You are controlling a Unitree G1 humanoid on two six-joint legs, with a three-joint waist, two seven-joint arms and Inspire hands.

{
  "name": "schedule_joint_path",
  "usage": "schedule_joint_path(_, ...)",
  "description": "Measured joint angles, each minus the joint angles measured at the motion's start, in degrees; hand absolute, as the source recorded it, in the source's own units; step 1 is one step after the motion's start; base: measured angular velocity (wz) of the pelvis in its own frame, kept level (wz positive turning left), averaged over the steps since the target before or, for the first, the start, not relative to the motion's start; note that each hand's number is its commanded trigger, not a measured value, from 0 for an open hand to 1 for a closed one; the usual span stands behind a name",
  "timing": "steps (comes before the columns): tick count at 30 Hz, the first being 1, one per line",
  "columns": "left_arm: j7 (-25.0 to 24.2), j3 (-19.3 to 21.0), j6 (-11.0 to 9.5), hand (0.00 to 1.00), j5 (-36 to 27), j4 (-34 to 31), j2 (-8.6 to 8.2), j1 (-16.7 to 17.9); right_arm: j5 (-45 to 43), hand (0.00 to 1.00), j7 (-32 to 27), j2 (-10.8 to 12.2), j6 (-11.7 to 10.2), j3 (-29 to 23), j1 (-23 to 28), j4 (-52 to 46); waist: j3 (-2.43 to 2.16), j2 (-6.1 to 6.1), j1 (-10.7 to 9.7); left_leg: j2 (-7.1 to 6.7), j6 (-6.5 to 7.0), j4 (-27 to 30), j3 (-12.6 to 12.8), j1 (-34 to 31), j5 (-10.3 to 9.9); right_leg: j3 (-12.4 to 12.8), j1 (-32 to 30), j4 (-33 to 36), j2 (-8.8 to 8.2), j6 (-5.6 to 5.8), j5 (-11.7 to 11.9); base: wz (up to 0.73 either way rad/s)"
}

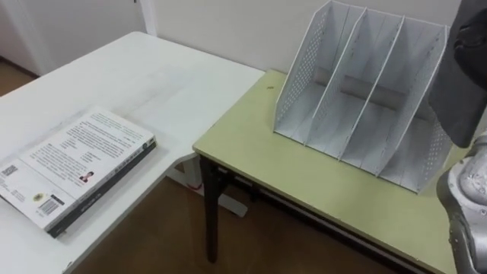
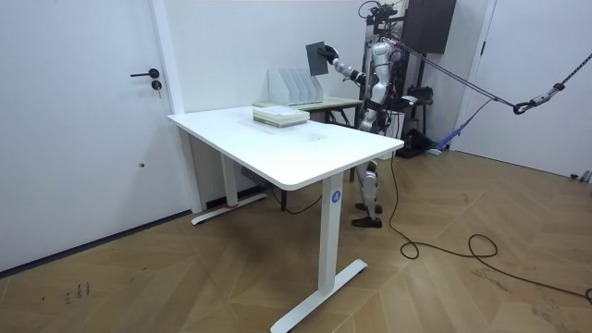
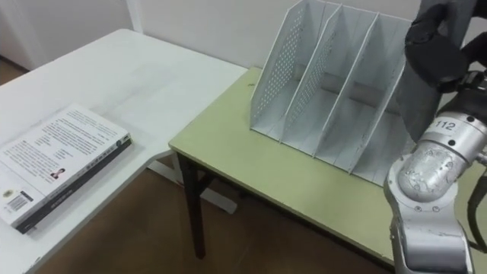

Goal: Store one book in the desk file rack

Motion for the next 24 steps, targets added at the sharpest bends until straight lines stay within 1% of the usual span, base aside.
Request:
schedule_joint_path(5,0.0,0.1,0.08,0.0,0.02,-0.01,-0.02,-0.04,-0.02,1.0,-0.01,-0.04,0.07,0.07,-1.54,2.59,-0.12,-0.25,0.26,-0.07,0.01,0.14,-0.11,0.0,0.01,0.11,0.0,-0.01,-0.05,0.0,0.0,0.0)
schedule_joint_path(8,0.0,0.11,0.2,0.0,-0.02,0.0,-0.02,-0.04,0.02,1.0,0.06,-0.04,0.59,0.08,-2.14,4.36,-0.2,-0.37,0.38,-0.08,0.01,0.28,-0.12,0.0,0.02,0.18,0.02,0.02,-0.06,0.0,0.0,0.0)
schedule_joint_path(11,-0.03,0.2,0.21,0.0,-0.17,0.03,-0.01,-0.02,0.07,1.0,0.21,-0.08,1.87,0.02,-2.15,4.55,-0.33,-0.65,0.6,-0.06,-0.01,0.45,-0.13,-0.01,0.05,0.18,0.03,0.08,-0.06,-0.01,0.0,0.0)
schedule_joint_path(12,-0.03,0.25,0.21,0.0,-0.25,0.03,0.0,0.0,0.1,1.0,0.21,-0.11,1.95,0.01,-2.15,4.55,-0.34,-0.71,0.64,-0.06,-0.02,0.48,-0.14,-0.02,0.05,0.18,0.04,0.07,-0.05,-0.01,-0.01,0.0)
schedule_joint_path(14,-0.13,0.53,0.22,0.0,-0.49,0.05,0.04,0.13,0.32,1.0,0.22,-0.32,2.88,-0.08,-2.96,4.56,-0.4,-0.93,0.72,-0.09,-0.01,0.54,-0.17,-0.03,0.05,0.23,0.04,0.06,-0.07,-0.01,-0.01,0.0)
schedule_joint_path(15,-0.15,0.52,0.24,0.0,-0.55,0.06,0.1,0.13,0.36,1.0,0.17,-0.37,2.99,-0.07,-3.3,4.61,-0.4,-0.98,0.74,-0.1,-0.01,0.56,-0.17,-0.02,0.05,0.26,0.05,0.05,-0.07,-0.01,-0.01,0.0)
schedule_joint_path(16,-0.18,0.33,0.28,0.0,-0.74,0.08,0.29,0.12,0.37,1.0,0.11,-0.62,2.99,0.09,-4.06,5.08,-0.42,-1.16,0.75,-0.11,-0.01,0.57,-0.21,0.04,0.05,0.23,0.12,0.02,-0.08,-0.01,-0.01,0.0)
schedule_joint_path(18,-0.23,0.03,0.6,0.0,-0.85,0.03,0.6,0.0,0.43,1.0,0.09,-1.59,3.19,0.15,-5.22,6.25,-0.6,-1.52,1.21,-0.11,-0.01,0.57,-0.24,0.09,0.05,0.2,0.14,0.02,-0.07,-0.01,-0.01,0.0)
schedule_joint_path(19,-0.24,0.07,0.74,0.0,-0.84,0.03,0.6,0.01,0.43,1.0,0.07,-2.34,4.08,0.16,-6.08,6.86,-0.74,-1.74,1.45,-0.12,-0.01,0.57,-0.28,0.08,0.05,0.17,0.17,0.02,-0.07,-0.01,-0.01,0.0)
schedule_joint_path(21,-0.34,0.1,1.19,0.0,-0.84,0.0,0.82,0.0,0.43,1.0,0.05,-3.03,4.98,0.16,-7.32,7.89,-0.94,-2.07,1.54,-0.15,-0.01,0.59,-0.68,-0.05,0.05,-0.09,0.24,0.01,-0.08,-0.01,-0.01,0.08)
schedule_joint_path(23,-0.47,0.15,1.74,0.0,-0.84,-0.1,0.96,-0.06,0.43,1.0,0.03,-3.52,5.64,0.22,-7.71,7.99,-1.0,-2.26,1.6,-0.16,-0.01,0.72,-1.12,-0.19,0.05,-0.64,0.28,0.02,-0.15,-0.01,-0.01,0.12)
schedule_joint_path(24,-0.54,0.15,2.02,0.0,-0.84,-0.19,0.99,-0.16,0.43,1.0,0.03,-4.27,6.05,0.46,-8.0,8.0,-1.01,-2.28,1.64,-0.16,-0.01,1.0,-1.38,-0.58,0.05,-1.21,0.18,0.03,-0.25,-0.01,-0.01,0.1)
